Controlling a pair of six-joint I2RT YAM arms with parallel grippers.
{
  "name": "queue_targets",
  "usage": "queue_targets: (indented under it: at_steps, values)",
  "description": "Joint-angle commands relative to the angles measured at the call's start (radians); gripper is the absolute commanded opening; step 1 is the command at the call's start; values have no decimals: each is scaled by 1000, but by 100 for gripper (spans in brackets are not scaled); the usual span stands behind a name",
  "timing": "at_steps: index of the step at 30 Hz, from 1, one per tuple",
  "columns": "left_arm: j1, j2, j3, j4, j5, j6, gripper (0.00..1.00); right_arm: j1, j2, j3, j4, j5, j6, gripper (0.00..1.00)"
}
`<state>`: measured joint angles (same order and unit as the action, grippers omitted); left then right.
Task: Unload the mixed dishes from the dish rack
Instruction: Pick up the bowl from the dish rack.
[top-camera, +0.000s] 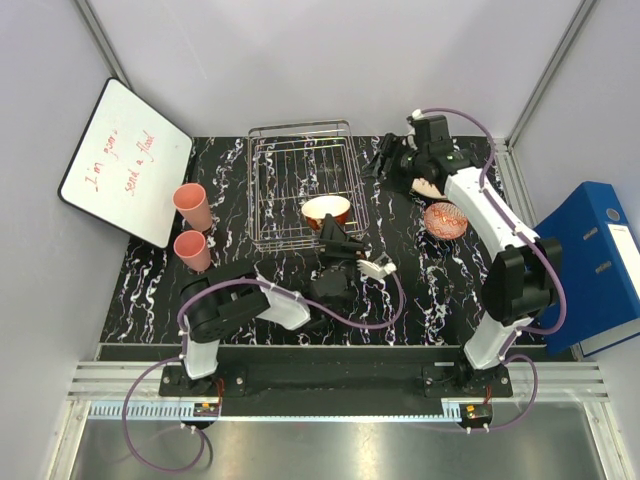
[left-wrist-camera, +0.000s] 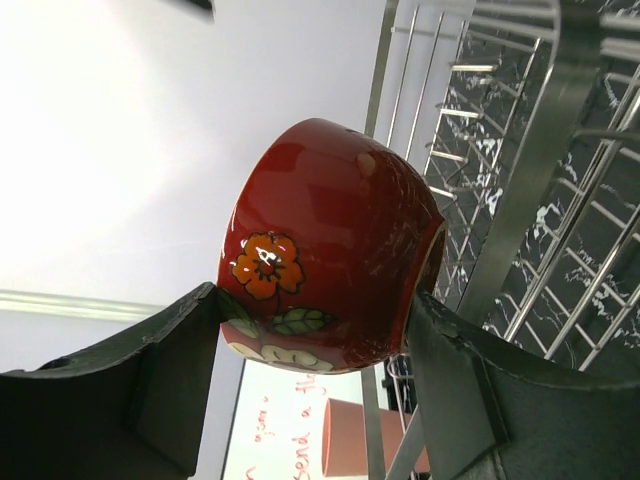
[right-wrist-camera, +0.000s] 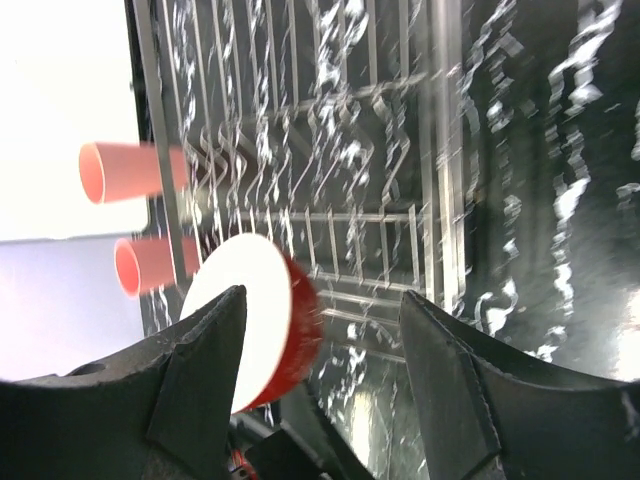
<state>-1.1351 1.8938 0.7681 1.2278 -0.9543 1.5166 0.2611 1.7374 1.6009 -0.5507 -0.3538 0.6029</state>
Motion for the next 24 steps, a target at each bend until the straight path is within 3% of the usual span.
queue_targets:
  at_steps: [1, 18, 24]
  values:
    - [-29, 2, 62, 440, 49, 68, 0, 30, -30, -15, -31, -17, -25, 70]
    - [-64, -32, 76, 440, 54, 106, 0, 99, -10, -30, -84, -48, -49, 70]
    - [-66, -33, 77, 440, 52, 108, 0, 112, 1, -33, -114, -45, -74, 65]
